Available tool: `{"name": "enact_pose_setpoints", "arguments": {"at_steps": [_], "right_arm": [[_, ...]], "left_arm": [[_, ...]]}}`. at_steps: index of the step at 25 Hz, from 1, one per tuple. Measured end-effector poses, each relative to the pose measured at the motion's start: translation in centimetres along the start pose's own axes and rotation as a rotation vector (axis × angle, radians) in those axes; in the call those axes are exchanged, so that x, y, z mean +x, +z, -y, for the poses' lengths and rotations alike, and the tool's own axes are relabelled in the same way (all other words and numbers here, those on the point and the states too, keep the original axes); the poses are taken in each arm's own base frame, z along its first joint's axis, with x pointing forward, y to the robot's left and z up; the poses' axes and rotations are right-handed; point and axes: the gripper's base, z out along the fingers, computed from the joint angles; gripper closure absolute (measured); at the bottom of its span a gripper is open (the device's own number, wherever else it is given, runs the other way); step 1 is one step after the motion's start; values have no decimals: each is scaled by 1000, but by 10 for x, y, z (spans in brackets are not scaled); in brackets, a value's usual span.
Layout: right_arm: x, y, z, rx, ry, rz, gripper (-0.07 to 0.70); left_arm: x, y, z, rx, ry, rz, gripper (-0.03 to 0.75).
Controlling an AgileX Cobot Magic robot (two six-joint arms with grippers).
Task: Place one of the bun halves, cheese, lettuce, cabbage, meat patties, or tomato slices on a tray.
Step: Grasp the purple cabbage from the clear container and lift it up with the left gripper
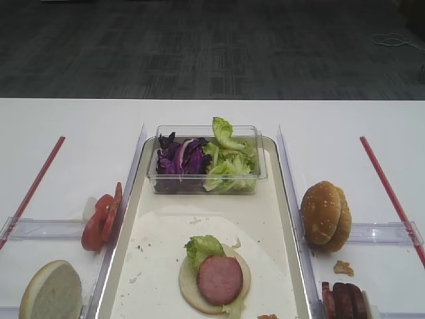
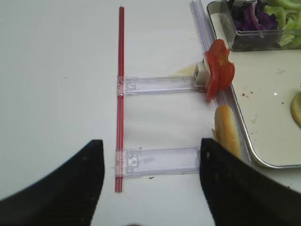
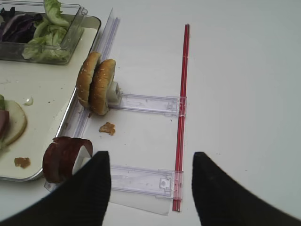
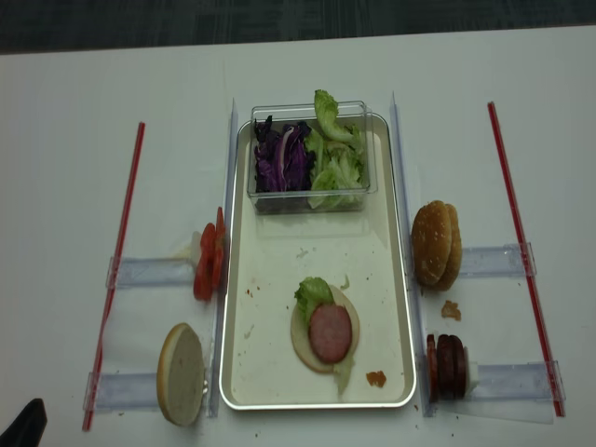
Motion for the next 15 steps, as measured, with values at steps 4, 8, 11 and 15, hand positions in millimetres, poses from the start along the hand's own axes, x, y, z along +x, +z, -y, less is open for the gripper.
{"name": "enact_pose_setpoints", "arguments": {"at_steps": [4, 8, 11, 15], "right_arm": [[0, 0, 0, 0, 0, 0, 218], [0, 0, 0, 0, 0, 0, 218], [0, 0, 0, 0, 0, 0, 218], [0, 0, 0, 0, 0, 0, 218]], "left_arm": [[0, 0, 0, 0, 0, 0, 294], [0, 0, 0, 0, 0, 0, 294], [0, 0, 0, 0, 0, 0, 294], [0, 0, 0, 0, 0, 0, 294]]}}
